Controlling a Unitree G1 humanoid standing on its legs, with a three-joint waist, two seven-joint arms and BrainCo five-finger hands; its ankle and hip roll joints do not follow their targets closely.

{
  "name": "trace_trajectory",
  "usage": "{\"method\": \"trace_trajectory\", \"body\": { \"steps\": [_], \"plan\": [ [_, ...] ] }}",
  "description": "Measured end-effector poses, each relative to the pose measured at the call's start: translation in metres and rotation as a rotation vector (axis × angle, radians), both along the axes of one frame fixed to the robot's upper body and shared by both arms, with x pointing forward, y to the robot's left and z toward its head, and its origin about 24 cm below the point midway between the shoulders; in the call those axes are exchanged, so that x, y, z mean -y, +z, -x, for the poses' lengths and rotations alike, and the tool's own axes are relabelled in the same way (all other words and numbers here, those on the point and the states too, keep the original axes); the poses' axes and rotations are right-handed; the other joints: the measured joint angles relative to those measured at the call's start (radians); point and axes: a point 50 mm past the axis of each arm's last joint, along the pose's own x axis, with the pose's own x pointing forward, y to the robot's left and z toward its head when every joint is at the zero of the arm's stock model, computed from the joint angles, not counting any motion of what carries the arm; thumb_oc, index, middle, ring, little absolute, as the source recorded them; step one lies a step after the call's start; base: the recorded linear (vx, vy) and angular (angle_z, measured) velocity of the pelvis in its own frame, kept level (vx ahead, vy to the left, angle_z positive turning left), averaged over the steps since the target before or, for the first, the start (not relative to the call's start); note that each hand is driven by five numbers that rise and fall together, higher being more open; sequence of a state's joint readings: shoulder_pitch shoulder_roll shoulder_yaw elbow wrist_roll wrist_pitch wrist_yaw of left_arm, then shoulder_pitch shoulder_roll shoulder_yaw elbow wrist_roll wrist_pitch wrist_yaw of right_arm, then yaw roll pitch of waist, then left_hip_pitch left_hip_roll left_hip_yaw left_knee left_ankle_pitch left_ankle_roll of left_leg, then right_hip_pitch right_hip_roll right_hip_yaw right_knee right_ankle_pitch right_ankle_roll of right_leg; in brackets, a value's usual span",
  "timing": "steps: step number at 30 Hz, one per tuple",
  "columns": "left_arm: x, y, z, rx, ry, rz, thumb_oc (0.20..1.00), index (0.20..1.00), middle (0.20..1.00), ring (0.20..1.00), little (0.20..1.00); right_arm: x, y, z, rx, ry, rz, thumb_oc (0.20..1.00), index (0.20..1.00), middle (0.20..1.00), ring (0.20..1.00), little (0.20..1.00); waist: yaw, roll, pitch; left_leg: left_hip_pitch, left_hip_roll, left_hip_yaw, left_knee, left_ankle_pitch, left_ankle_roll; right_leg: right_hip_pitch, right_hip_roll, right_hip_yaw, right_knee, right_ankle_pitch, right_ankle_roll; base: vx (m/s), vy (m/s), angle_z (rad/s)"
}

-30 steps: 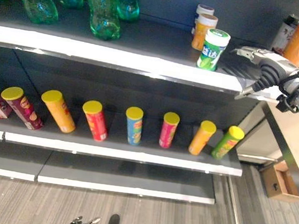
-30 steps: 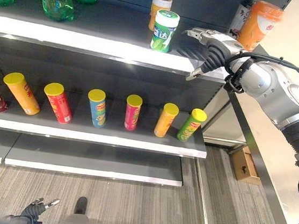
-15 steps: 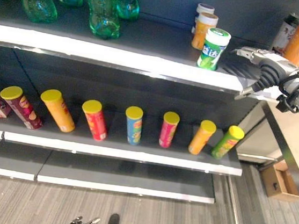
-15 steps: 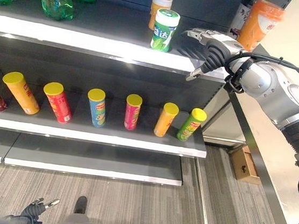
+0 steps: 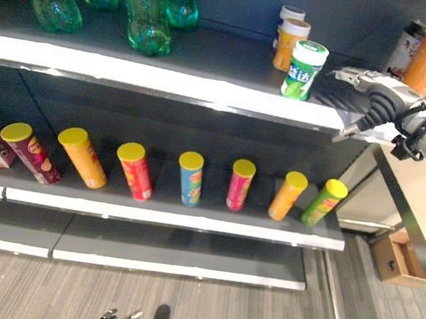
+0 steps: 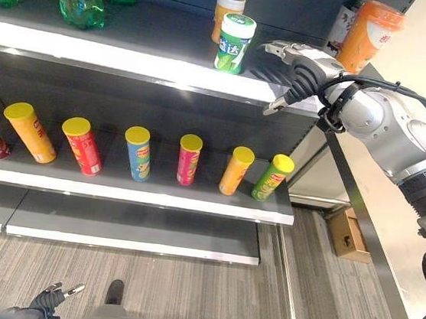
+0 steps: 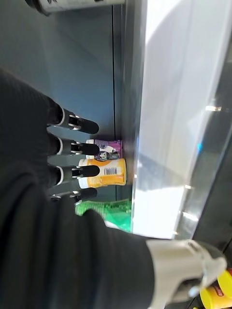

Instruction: Put the goods on the table back onto the shelves and tidy them up.

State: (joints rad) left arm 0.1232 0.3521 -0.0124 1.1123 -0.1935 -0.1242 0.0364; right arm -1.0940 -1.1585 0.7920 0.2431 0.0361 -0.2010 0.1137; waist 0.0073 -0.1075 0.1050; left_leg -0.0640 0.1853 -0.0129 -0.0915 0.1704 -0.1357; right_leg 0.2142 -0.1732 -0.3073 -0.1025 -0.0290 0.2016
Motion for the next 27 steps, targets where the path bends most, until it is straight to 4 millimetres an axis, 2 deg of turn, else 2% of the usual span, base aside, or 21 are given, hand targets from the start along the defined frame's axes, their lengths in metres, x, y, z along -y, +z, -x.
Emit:
{"method": "trace_trajectory", "body": {
  "steps": [27],
  "plan": [
    [0.0,0.0,0.0002,-0.001,0.001,0.0,1.0,1.0,1.0,1.0,1.0,-0.0035,-0.0027,-0.0023,0.006,0.001,0.023,1.0,1.0,1.0,1.0,1.0,0.002,0.0,-0.002,0.001,0.0,-0.001,0.0,0.0,0.0,0.002,0.0,-0.001,0.0,0.0,0.0,0.0,0.0,0.0]
  ]
}}
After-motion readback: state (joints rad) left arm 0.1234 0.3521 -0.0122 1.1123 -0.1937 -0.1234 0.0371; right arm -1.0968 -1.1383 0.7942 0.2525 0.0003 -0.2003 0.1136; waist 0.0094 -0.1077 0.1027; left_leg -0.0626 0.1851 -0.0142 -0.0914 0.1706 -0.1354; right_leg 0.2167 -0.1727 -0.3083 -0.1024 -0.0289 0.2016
